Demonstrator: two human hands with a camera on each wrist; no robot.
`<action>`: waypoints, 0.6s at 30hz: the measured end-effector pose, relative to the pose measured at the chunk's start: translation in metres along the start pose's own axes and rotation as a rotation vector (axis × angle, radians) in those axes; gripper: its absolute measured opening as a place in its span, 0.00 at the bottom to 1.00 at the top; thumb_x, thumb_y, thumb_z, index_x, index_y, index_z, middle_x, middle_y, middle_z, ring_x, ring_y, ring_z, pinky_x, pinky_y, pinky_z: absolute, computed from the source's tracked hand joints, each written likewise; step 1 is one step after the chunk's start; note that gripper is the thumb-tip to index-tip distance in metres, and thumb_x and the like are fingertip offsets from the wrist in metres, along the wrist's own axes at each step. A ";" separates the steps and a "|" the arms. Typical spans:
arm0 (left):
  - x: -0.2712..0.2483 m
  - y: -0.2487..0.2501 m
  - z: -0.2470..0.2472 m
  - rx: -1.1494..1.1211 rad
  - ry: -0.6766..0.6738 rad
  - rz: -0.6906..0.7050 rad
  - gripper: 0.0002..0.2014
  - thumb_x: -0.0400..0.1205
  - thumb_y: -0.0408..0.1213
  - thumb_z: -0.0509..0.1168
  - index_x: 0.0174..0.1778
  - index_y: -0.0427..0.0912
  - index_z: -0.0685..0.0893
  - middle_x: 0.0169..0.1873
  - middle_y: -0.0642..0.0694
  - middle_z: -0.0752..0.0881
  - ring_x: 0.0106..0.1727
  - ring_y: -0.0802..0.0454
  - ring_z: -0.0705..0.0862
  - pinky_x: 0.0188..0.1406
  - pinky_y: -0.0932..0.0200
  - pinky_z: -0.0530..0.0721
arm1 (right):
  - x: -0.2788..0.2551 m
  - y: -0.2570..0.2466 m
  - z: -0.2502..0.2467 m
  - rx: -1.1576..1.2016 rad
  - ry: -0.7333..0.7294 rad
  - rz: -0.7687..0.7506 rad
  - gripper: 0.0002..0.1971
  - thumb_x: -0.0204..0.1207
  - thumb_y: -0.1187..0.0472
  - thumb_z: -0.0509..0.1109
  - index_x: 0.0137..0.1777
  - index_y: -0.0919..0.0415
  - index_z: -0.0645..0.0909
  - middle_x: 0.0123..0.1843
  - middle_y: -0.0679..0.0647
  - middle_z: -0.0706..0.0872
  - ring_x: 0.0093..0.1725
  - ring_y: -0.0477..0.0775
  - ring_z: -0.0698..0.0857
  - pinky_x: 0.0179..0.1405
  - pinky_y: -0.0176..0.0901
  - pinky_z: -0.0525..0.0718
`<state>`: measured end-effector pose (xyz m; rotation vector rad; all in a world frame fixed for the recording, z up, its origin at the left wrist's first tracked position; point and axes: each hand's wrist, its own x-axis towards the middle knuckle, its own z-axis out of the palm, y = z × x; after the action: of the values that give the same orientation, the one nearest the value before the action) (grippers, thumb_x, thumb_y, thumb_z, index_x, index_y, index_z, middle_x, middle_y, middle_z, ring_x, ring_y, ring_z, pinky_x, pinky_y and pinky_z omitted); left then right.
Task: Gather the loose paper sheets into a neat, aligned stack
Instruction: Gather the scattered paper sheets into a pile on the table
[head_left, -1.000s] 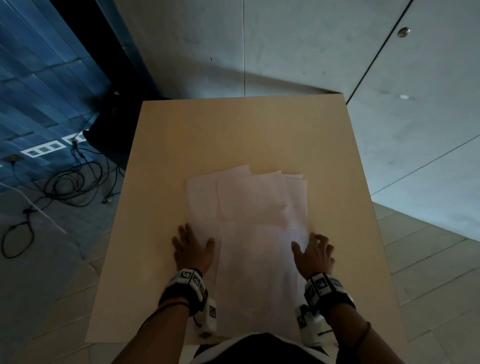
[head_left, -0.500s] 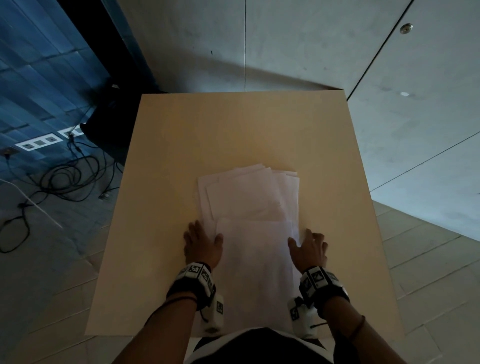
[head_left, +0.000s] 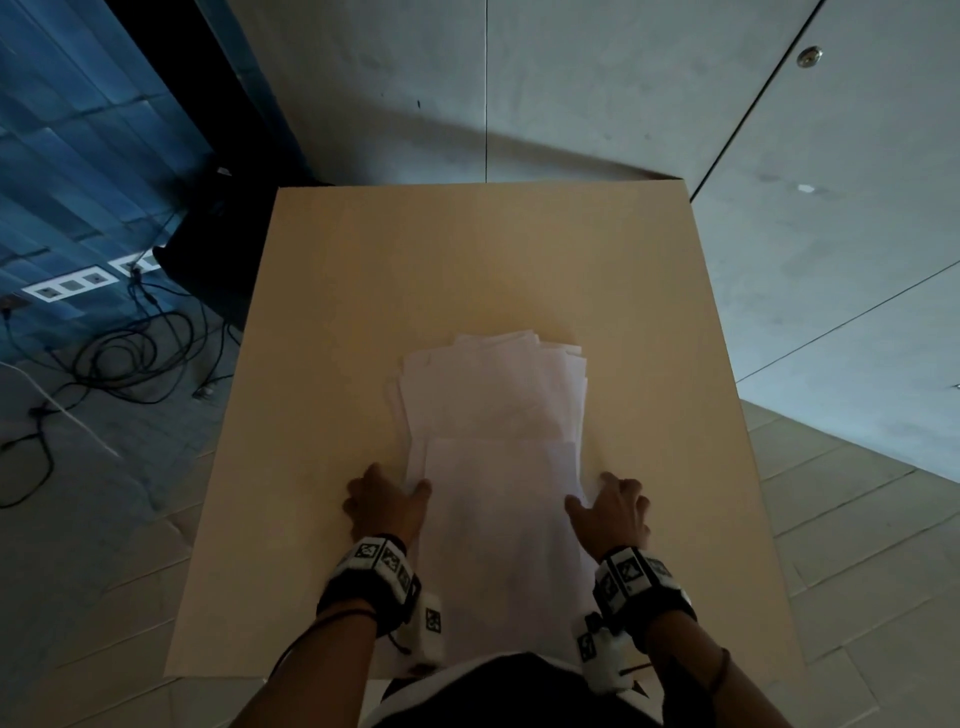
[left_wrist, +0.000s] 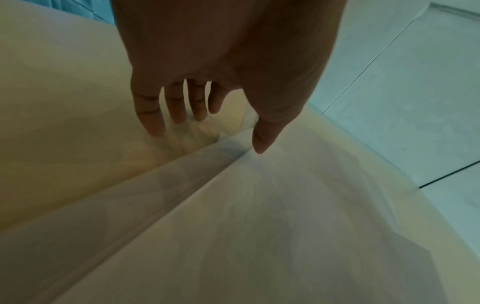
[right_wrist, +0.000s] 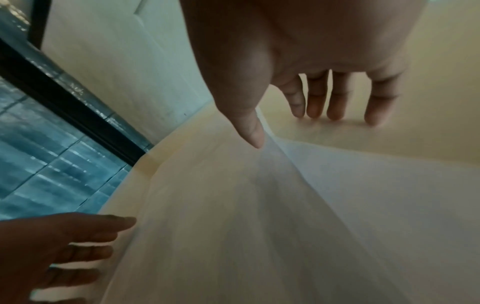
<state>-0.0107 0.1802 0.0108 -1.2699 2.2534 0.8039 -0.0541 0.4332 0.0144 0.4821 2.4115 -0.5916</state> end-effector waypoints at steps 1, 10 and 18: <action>-0.002 -0.005 0.002 0.005 -0.019 0.008 0.41 0.72 0.55 0.72 0.76 0.37 0.66 0.72 0.32 0.69 0.72 0.29 0.69 0.70 0.41 0.71 | -0.004 0.005 0.002 -0.016 -0.020 -0.017 0.35 0.74 0.44 0.67 0.78 0.59 0.65 0.74 0.60 0.67 0.74 0.66 0.66 0.69 0.63 0.74; -0.024 -0.010 0.021 -0.008 -0.089 0.066 0.37 0.75 0.50 0.71 0.73 0.36 0.65 0.70 0.33 0.70 0.68 0.29 0.75 0.67 0.43 0.74 | -0.007 0.013 -0.001 0.006 -0.113 -0.059 0.29 0.75 0.46 0.68 0.71 0.63 0.71 0.69 0.63 0.70 0.69 0.70 0.73 0.67 0.58 0.75; -0.034 -0.011 0.027 -0.005 -0.152 0.107 0.41 0.77 0.50 0.70 0.80 0.37 0.59 0.75 0.33 0.66 0.73 0.33 0.72 0.70 0.47 0.73 | -0.010 0.011 0.001 0.065 -0.185 -0.073 0.33 0.75 0.48 0.69 0.75 0.65 0.66 0.72 0.63 0.68 0.69 0.69 0.77 0.69 0.56 0.76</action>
<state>0.0176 0.2147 0.0085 -1.0601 2.2132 0.9134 -0.0413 0.4399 0.0172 0.3511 2.2469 -0.7159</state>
